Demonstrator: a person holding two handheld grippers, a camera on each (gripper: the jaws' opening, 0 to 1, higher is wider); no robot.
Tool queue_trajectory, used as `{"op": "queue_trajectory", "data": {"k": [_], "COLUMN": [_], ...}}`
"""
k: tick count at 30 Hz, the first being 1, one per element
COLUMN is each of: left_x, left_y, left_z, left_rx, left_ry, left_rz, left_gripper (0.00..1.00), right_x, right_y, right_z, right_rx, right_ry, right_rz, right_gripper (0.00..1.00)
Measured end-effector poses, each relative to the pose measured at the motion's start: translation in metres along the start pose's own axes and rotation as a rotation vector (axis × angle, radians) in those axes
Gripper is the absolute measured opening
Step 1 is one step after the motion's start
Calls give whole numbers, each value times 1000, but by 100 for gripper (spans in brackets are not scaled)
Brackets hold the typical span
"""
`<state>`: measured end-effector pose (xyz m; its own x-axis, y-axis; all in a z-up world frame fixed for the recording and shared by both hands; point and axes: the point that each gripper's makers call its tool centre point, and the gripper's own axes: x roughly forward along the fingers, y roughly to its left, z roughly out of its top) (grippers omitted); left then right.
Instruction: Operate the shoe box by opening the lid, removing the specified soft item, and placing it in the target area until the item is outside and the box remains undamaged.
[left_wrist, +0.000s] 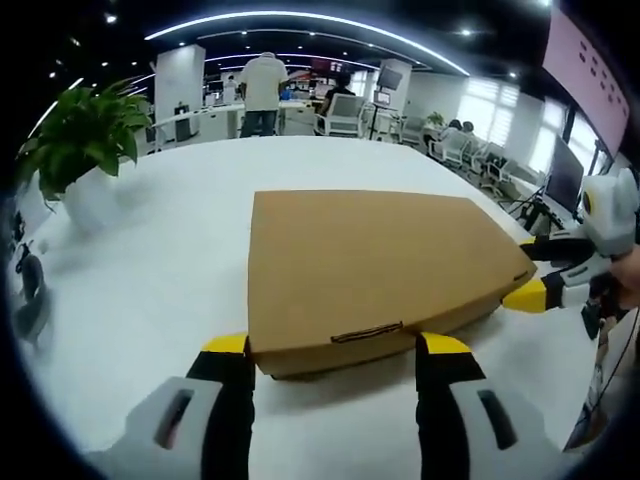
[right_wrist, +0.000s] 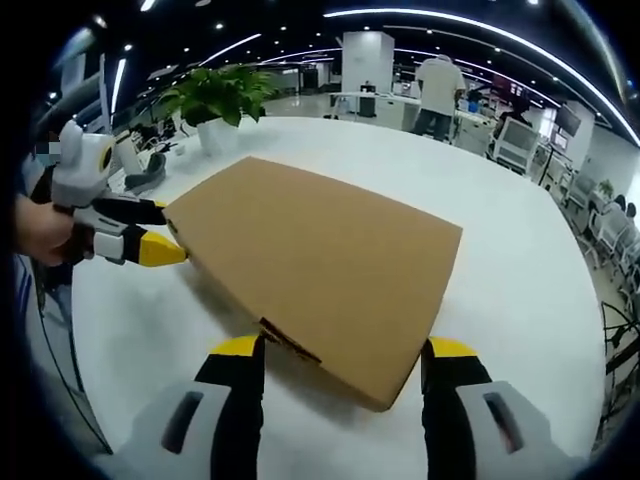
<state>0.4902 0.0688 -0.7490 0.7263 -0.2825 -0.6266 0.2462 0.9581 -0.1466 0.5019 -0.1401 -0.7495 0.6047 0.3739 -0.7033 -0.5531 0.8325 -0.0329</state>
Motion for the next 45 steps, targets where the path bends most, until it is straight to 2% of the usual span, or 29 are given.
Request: {"op": "queue_trajectory", "data": {"k": [25,45], "left_x": [-32,-50], "left_y": [-7,-12], "left_z": [-26,-43], "left_rx": [-43,-72], "left_ry": [-18,-13], "left_rz": [37,64], "left_gripper": [64,63], "right_x": [-16,-29], "right_y": [19,33], "right_z": [-14,-26], "right_rx": [-41,-48], "right_ry": [20,10], "right_rz": [45,50], "right_gripper": [61,61]}}
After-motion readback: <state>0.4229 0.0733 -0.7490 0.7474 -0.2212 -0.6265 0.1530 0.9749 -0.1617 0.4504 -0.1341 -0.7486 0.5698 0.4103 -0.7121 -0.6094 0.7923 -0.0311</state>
